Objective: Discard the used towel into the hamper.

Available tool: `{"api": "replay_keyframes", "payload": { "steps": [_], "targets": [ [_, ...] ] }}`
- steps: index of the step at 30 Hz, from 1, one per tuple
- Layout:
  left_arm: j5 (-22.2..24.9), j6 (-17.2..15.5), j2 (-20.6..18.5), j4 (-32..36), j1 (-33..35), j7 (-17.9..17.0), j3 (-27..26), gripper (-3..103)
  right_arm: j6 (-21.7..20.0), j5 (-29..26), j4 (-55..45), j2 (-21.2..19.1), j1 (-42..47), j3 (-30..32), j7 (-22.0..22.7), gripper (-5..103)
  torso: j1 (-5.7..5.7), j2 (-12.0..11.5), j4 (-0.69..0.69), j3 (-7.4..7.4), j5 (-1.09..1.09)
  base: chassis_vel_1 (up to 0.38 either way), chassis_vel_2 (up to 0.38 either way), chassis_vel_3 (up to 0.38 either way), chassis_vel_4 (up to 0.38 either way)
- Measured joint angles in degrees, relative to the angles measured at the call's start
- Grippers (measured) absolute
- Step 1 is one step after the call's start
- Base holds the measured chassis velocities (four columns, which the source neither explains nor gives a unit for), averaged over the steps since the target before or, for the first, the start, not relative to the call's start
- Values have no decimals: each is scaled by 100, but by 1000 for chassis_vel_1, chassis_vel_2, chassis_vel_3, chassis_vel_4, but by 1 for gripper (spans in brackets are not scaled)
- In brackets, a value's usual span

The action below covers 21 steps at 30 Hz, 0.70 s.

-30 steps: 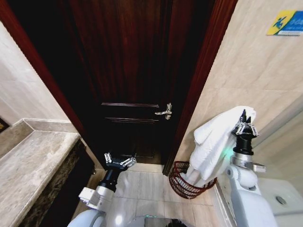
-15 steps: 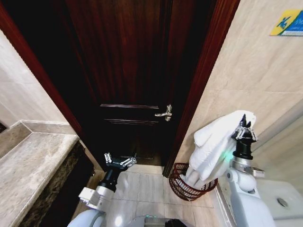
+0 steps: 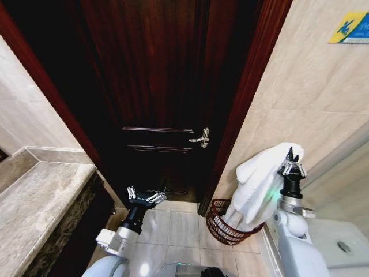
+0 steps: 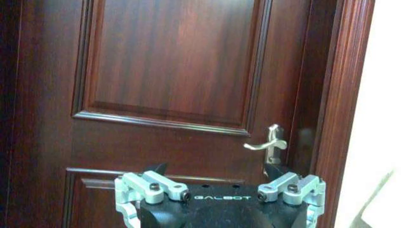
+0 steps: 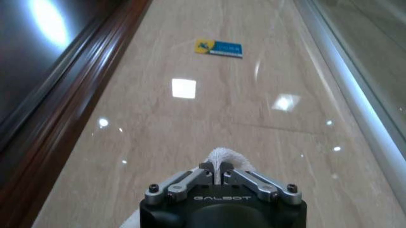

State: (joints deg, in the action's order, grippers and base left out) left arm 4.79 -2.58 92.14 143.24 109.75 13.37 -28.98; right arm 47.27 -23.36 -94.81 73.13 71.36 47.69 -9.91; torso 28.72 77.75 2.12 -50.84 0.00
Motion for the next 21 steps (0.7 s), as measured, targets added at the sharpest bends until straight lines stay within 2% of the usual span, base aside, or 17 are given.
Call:
{"api": "replay_keyframes", "payload": {
  "steps": [21],
  "targets": [
    [0, 0, 0, 0, 0, 0, 0, 100, -10, -73, 844, 52, 15, -88, -129, 4, 0, 0, 0, 0, -1, 0, 0, 0, 0]
  ]
}}
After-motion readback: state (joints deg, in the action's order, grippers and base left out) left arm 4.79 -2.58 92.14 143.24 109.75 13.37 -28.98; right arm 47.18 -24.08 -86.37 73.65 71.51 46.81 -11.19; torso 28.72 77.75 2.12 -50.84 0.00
